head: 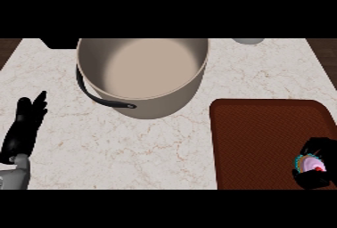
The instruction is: Pick the cupcake from the tray and place it in the pot
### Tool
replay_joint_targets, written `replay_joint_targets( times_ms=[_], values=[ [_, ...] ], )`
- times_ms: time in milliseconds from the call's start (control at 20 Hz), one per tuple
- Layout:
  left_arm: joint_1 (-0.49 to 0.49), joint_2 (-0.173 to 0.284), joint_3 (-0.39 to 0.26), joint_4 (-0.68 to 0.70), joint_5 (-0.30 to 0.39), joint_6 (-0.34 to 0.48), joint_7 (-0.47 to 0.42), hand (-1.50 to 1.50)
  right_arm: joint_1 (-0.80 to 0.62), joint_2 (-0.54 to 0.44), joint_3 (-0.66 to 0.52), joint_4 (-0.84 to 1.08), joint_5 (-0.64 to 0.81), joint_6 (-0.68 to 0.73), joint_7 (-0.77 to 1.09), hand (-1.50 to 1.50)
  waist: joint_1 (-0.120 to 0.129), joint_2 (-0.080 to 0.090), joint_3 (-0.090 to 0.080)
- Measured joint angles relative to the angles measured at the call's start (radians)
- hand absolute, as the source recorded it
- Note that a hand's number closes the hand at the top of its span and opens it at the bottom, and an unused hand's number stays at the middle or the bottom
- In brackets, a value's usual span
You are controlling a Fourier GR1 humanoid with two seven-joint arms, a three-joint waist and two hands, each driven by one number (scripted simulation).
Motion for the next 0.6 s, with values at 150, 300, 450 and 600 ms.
replay_joint_targets(
  times_ms=[150, 300, 450, 600],
  values=[
    [0.009, -0.02, -0.002, 0.009, -0.012, 0.003, -0.021, 0.0, 0.008, -0.007, -0.009, -0.063, 0.029, 0.011, 0.013, 1.5, -0.001, 0.0, 0.0],
    [0.003, -0.017, 0.007, -0.002, -0.011, -0.007, -0.002, 0.0, 0.008, 0.037, 0.038, -0.153, 0.096, 0.023, 0.104, 1.5, -0.001, 0.0, 0.0],
    [-0.005, -0.017, 0.012, 0.004, -0.009, -0.012, 0.001, 0.0, 0.011, 0.136, 0.169, -0.236, 0.213, 0.037, 0.262, 1.5, 0.0, -0.001, -0.001],
    [0.0, -0.016, 0.012, 0.002, -0.015, -0.013, -0.002, 0.0, 0.011, 0.234, 0.317, -0.308, 0.353, 0.058, 0.404, 1.5, 0.002, -0.002, -0.001]
  ],
)
